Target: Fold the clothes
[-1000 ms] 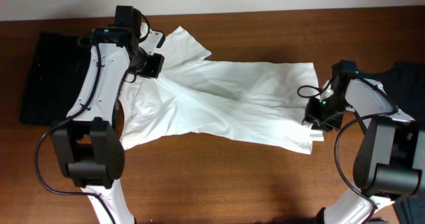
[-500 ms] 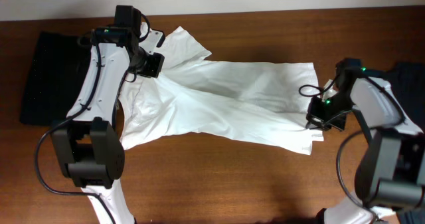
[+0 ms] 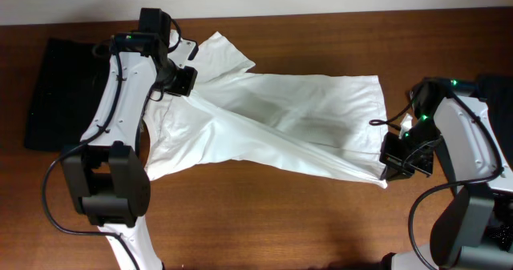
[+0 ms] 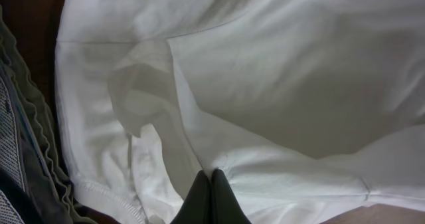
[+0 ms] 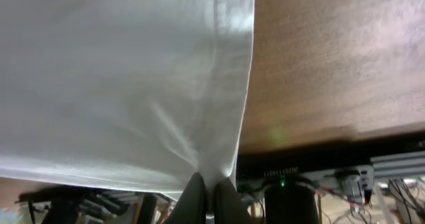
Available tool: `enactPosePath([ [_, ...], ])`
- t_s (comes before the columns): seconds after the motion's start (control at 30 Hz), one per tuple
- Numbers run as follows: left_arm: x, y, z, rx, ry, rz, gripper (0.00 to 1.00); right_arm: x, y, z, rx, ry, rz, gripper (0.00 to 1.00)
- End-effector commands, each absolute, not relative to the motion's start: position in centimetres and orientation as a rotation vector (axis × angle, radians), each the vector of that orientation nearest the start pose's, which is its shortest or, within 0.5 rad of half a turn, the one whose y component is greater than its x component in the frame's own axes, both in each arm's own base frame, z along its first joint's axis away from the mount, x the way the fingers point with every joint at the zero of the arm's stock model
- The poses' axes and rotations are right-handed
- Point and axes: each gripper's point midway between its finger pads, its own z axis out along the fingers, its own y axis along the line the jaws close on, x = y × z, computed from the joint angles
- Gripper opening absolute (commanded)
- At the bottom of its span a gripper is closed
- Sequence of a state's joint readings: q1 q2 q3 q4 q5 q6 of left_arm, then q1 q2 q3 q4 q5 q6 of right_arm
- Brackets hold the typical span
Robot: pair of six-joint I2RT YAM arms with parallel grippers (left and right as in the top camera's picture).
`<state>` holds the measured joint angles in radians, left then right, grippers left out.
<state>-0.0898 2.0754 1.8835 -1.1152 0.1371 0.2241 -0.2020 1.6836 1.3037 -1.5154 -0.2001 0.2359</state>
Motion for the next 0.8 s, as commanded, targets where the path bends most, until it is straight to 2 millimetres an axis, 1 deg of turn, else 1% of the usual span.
enactPosePath([
  [0.0, 46.2, -6.1, 13.5, 0.489, 2.791, -0.129, 0.0, 23.0, -0.7, 11.7, 0.809, 3.311, 0.383, 0.04],
  [0.03, 46.2, -6.1, 13.5, 0.49, 2.794, -0.13, 0.0, 22.7, 0.3, 12.1, 0.829, 3.321, 0.479, 0.04],
  [0.07, 46.1, -6.1, 13.4, 0.49, 2.796, -0.13, 0.0, 22.3, 1.0, 12.6, 0.805, 3.337, 0.561, 0.04],
  [0.1, 46.1, -6.1, 13.4, 0.49, 2.796, -0.13, 0.0, 21.7, 1.3, 12.8, 0.807, 3.359, 0.581, 0.04],
  [0.17, 46.1, -6.1, 13.4, 0.49, 2.796, -0.129, 0.0, 20.6, 1.5, 13.3, 0.806, 3.409, 0.594, 0.04],
  [0.23, 46.1, -6.0, 13.4, 0.489, 2.797, -0.123, 0.0, 20.0, 1.6, 13.6, 0.82, 3.431, 0.598, 0.04],
  [0.33, 46.1, -6.0, 13.4, 0.488, 2.797, -0.12, 0.0, 20.2, 1.5, 13.4, 0.814, 3.426, 0.587, 0.04],
  [0.43, 46.1, -6.0, 13.4, 0.489, 2.796, -0.123, 0.0, 20.9, 0.9, 12.8, 0.786, 3.4, 0.53, 0.04],
  [0.5, 46.0, -7.1, 13.5, 0.507, 2.788, -0.184, 0.0, 21.5, 0.4, 11.8, 0.778, 3.376, 0.489, 0.04],
  [0.57, 46.0, -7.9, 13.6, 0.528, 2.779, -0.196, 0.0, 22.2, 0.1, 10.6, 0.782, 3.338, 0.468, 0.04],
  [0.63, 46.2, -8.4, 13.6, 0.544, 2.763, -0.194, 0.0, 23.5, -0.2, 9.7, 0.786, 3.295, 0.453, 0.04],
  [0.7, 46.2, -8.6, 13.6, 0.548, 2.762, -0.195, 0.0, 25.5, -1.0, 9.1, 0.821, 3.208, 0.404, 0.04],
  [0.77, 46.2, -8.6, 13.6, 0.548, 2.763, -0.194, 0.0, 27.8, -1.5, 8.7, 0.804, 3.115, 0.396, 0.04],
])
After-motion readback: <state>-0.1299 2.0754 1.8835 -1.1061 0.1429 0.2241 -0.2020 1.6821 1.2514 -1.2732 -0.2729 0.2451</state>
